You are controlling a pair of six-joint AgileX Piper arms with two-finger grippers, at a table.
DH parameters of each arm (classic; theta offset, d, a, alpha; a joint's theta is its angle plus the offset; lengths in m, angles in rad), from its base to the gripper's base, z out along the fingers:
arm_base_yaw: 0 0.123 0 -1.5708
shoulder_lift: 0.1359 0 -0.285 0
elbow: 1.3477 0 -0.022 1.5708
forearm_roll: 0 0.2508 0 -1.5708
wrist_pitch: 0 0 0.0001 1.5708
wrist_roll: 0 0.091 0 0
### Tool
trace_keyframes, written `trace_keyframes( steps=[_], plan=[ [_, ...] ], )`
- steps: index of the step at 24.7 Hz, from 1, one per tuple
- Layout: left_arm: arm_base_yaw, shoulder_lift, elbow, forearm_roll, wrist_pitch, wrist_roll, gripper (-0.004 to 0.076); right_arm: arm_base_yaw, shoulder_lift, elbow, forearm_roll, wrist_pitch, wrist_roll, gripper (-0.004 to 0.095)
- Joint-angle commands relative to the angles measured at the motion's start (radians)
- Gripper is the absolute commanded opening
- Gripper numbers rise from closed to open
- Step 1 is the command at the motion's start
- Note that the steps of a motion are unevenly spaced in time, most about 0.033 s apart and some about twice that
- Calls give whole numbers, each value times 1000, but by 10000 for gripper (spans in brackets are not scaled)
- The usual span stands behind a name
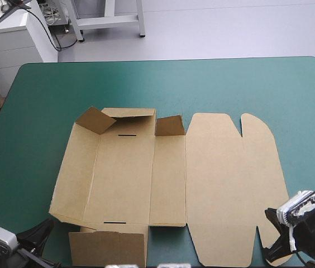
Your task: Fold the box
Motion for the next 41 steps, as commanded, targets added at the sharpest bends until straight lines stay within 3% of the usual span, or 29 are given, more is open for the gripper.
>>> trace_keyframes(
  steps=[1, 2, 5, 7, 14, 22, 32, 41],
  plan=[
    [3, -2, -20, -18, -72, 42, 111, -4, -89, 67, 22, -113, 5, -17],
    [3, -2, -20, -18, -72, 48, 165, -4, -109, 83, 31, -120, 5, -17],
    [3, -2, -20, -18, -72, 50, 486, -4, -179, 124, 42, -157, 10, -17],
    [3, -2, -20, -20, -72, 43, 547, -4, -194, 127, 42, -161, 10, -17],
    [3, 45, -20, -56, -110, 44, 545, -4, -194, 127, 42, -167, 10, -17],
    [3, 463, -208, -47, -105, -55, 543, -4, -194, 127, 46, -167, 10, -17],
    [3, 970, -432, -9, 58, -69, 543, -4, -194, 127, 75, -167, 10, -17],
    [3, 1115, -448, 65, 86, -95, 543, -4, -194, 127, 75, -167, 10, -17]
  ],
)
